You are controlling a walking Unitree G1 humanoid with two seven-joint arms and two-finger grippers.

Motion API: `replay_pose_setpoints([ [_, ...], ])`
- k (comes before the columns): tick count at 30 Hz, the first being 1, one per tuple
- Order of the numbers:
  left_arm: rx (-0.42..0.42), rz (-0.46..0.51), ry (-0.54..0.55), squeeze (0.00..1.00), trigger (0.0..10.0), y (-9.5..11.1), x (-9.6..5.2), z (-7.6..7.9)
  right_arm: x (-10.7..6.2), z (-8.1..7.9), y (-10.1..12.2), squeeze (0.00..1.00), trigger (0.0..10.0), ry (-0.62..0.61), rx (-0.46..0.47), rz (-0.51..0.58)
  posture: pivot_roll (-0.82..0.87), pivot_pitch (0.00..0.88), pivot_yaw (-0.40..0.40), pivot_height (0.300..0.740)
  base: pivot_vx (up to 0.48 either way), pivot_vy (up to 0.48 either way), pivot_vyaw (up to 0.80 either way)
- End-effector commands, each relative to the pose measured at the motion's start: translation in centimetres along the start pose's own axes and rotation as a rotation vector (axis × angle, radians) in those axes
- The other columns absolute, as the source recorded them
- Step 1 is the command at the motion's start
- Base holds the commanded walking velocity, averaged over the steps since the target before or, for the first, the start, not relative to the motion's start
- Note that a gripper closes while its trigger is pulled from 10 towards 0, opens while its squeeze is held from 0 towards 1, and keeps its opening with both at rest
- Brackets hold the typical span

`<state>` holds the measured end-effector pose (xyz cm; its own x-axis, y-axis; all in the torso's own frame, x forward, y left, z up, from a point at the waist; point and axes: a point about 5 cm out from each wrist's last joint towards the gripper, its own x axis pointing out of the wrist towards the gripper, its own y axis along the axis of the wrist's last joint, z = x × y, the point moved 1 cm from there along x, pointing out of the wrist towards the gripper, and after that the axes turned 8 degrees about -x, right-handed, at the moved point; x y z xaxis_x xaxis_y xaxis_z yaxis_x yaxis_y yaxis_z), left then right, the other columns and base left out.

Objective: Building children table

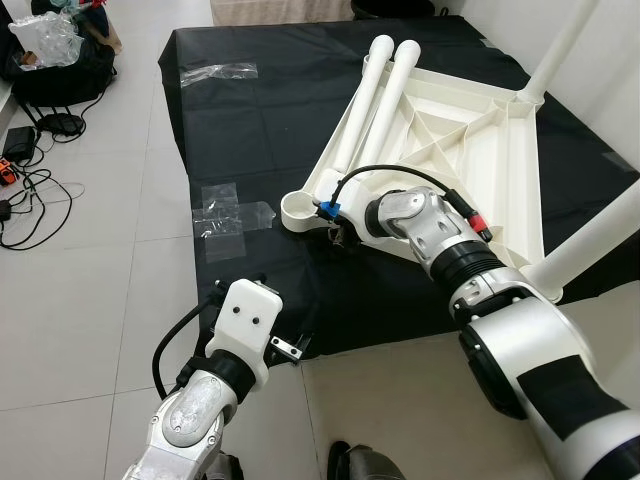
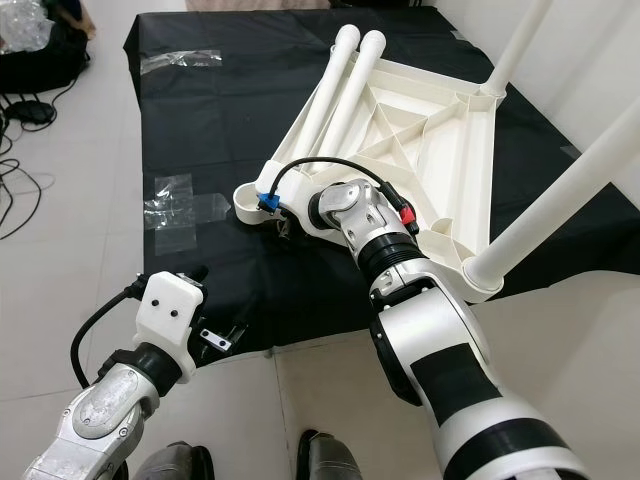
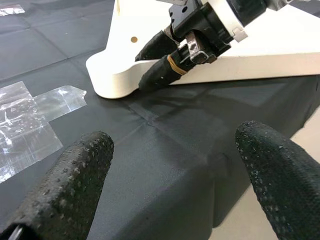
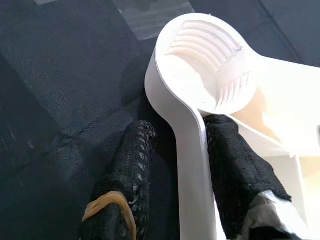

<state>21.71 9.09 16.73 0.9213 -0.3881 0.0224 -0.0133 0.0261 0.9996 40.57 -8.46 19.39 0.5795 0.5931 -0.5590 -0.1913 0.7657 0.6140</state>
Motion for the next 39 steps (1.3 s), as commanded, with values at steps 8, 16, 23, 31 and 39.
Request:
replay_pose_setpoints([
  [8, -0.001, -0.022, -0.003, 0.0, 10.0, -0.6, -0.1, 0.2, 0.1, -0.1, -0.9, 0.0, 10.0, -0.004, -0.023, -0.097, 0.02, 0.132, -0.09, 0.74, 0.0, 0.0, 0.0],
  [16, 0.001, -0.021, 0.001, 0.0, 10.0, -0.5, -0.2, 0.1, 0.5, -0.7, -0.6, 0.0, 4.6, 0.025, -0.048, -0.069, 0.02, 0.14, -0.092, 0.74, 0.0, 0.0, 0.0],
  [23, 0.002, -0.024, 0.005, 0.0, 10.0, -0.6, -0.2, 0.0, 0.7, -2.5, 0.2, 0.0, 0.0, 0.185, -0.109, 0.062, 0.02, 0.144, -0.093, 0.74, 0.0, 0.0, 0.0],
  [31, 0.007, -0.021, 0.007, 0.0, 10.0, -0.5, -0.1, -0.1, -0.8, -3.6, 0.0, 0.0, 0.0, 0.376, -0.216, 0.164, 0.02, 0.151, -0.095, 0.74, 0.0, 0.0, 0.0],
  [39, 0.01, -0.018, 0.01, 0.0, 10.0, -0.4, -0.1, -0.2, -1.9, -4.0, 0.1, 0.0, 0.0, 0.406, -0.336, 0.268, 0.02, 0.152, -0.092, 0.74, 0.0, 0.0, 0.0],
])
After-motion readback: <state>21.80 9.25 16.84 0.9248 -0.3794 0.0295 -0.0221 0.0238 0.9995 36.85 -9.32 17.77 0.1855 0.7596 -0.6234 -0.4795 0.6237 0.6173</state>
